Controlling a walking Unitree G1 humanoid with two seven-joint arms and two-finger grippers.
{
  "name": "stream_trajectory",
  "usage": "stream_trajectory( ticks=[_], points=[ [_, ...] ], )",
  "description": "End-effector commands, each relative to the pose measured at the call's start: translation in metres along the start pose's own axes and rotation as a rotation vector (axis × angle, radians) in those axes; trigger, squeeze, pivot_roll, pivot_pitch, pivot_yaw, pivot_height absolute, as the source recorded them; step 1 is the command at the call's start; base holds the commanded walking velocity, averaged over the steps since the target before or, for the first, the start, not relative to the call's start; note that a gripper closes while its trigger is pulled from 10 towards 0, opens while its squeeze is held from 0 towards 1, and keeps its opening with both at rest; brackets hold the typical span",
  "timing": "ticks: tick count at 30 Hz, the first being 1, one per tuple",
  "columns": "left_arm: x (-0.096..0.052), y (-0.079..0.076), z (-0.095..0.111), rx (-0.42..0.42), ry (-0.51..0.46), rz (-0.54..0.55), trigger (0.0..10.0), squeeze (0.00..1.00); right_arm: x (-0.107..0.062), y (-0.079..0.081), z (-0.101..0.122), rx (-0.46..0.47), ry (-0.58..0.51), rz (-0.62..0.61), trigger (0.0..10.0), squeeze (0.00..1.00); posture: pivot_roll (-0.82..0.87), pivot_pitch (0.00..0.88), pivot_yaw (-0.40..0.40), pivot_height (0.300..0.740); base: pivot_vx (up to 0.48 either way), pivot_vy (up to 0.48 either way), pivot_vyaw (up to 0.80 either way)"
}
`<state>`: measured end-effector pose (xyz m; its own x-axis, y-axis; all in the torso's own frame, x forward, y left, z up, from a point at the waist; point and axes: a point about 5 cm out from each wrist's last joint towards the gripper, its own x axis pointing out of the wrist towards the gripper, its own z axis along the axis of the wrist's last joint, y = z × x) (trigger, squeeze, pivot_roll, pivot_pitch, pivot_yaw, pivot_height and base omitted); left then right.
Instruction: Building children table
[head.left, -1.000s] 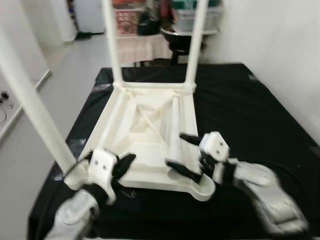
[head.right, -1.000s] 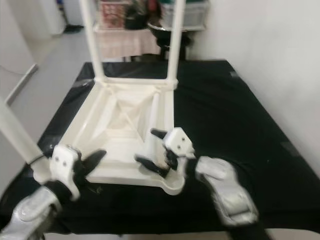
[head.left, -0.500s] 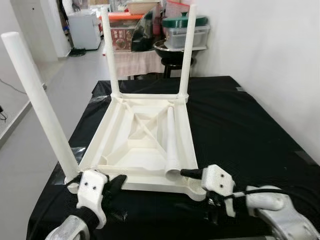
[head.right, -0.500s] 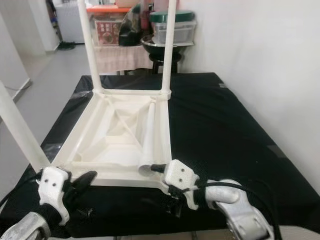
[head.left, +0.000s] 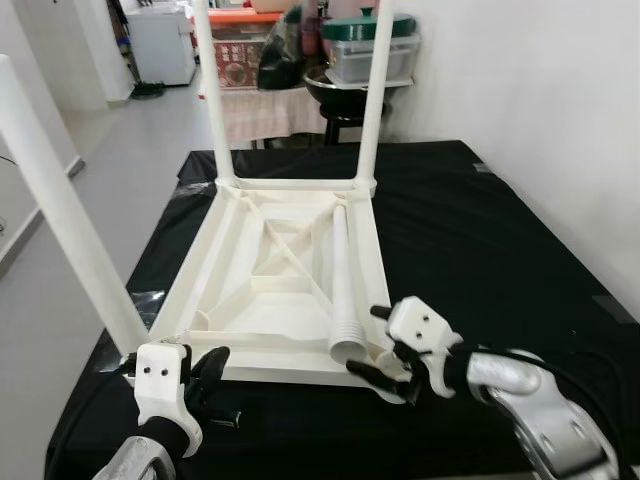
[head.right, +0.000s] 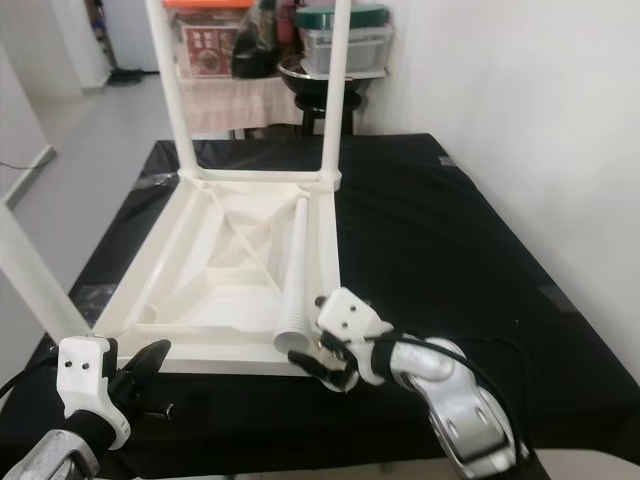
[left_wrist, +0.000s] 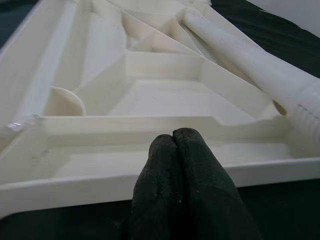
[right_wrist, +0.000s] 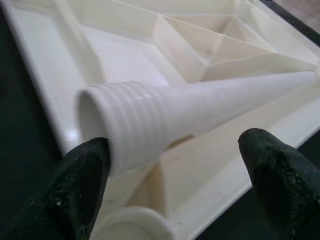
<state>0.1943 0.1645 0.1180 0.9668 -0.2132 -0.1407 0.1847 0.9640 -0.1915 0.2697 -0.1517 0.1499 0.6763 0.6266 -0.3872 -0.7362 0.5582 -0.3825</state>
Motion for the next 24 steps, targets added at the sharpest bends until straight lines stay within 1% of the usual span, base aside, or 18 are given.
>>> stream_trajectory(
  ticks=[1,3,5,8,9,10,11,14,16,17,18,20,21,22,23,24],
  points=[
    [-0.002,-0.002,-0.003,-0.016,0.024,-0.019,10.0,0.00,0.005,-0.002,-0.001,0.003,0.023,-0.026,10.0,0.00,-0.03,0.000,-0.021,0.740,0.000,0.000,0.00],
    [-0.002,-0.002,-0.003,-0.016,0.024,-0.019,10.0,0.00,0.005,-0.002,-0.001,0.003,0.023,-0.026,10.0,0.00,-0.03,0.000,-0.021,0.740,0.000,0.000,0.00],
    [-0.003,-0.004,-0.002,-0.018,0.026,-0.022,10.0,0.00,0.014,-0.010,0.002,0.016,0.043,-0.102,10.0,0.00,-0.02,0.000,-0.026,0.740,0.000,0.000,0.00],
    [-0.003,-0.004,-0.002,-0.018,0.026,-0.022,10.0,0.00,0.017,-0.013,0.004,0.020,0.053,-0.132,10.0,0.00,-0.02,0.000,-0.026,0.740,0.000,0.000,0.00],
    [-0.003,-0.004,-0.002,-0.018,0.026,-0.022,10.0,0.00,0.021,-0.015,0.006,0.002,0.068,-0.156,10.0,0.00,-0.02,0.000,-0.029,0.740,0.000,0.000,0.00],
    [-0.003,-0.004,-0.002,-0.018,0.026,-0.022,10.0,0.00,0.021,-0.015,0.006,0.002,0.068,-0.156,10.0,0.00,-0.02,0.000,-0.029,0.740,0.000,0.000,0.00],
    [-0.003,-0.004,-0.001,-0.019,0.027,-0.022,10.0,0.00,0.025,-0.015,0.007,-0.012,0.084,-0.177,10.0,0.00,-0.02,0.000,-0.029,0.740,0.000,0.000,0.00],
    [-0.003,-0.004,-0.001,-0.019,0.027,-0.022,10.0,0.00,0.025,-0.015,0.007,-0.012,0.084,-0.177,10.0,0.00,-0.02,0.000,-0.029,0.740,0.000,0.000,0.00],
    [-0.003,-0.004,0.000,-0.019,0.029,-0.023,10.0,0.00,0.031,-0.014,0.009,-0.029,0.133,-0.256,10.0,0.00,-0.02,0.000,-0.030,0.740,0.000,0.000,0.00],
    [-0.003,-0.004,0.000,-0.019,0.029,-0.023,10.0,0.00,0.031,-0.014,0.009,-0.029,0.133,-0.256,10.0,0.00,-0.02,0.000,-0.030,0.740,0.000,0.000,0.00],
    [-0.003,-0.004,0.000,-0.019,0.029,-0.024,10.0,0.00,0.032,-0.013,0.010,-0.037,0.154,-0.296,10.0,0.00,-0.02,0.000,-0.030,0.740,0.000,0.000,0.00],
    [-0.003,-0.004,0.000,-0.019,0.029,-0.024,10.0,0.00,0.032,-0.013,0.010,-0.037,0.154,-0.296,10.0,0.00,-0.02,0.000,-0.030,0.740,0.000,0.000,0.00],
    [-0.003,-0.004,0.000,-0.018,0.029,-0.026,10.0,0.00,0.034,-0.013,0.010,-0.056,0.169,-0.326,10.0,0.00,-0.01,0.000,-0.035,0.740,0.000,0.000,0.00],
    [-0.003,-0.004,0.000,-0.018,0.029,-0.026,10.0,0.00,0.034,-0.013,0.010,-0.056,0.169,-0.326,10.0,0.00,-0.01,0.000,-0.035,0.740,0.000,0.000,0.00],
    [-0.003,-0.005,0.001,-0.017,0.030,-0.027,10.0,0.00,0.034,-0.015,0.010,-0.078,0.176,-0.349,6.5,0.00,-0.01,0.000,-0.035,0.740,0.000,0.000,0.00],
    [-0.003,-0.005,0.001,-0.016,0.031,-0.028,10.0,0.00,0.034,-0.016,0.010,-0.092,0.178,-0.360,6.5,0.00,-0.01,0.000,-0.035,0.740,0.000,0.000,0.00]
  ],
)
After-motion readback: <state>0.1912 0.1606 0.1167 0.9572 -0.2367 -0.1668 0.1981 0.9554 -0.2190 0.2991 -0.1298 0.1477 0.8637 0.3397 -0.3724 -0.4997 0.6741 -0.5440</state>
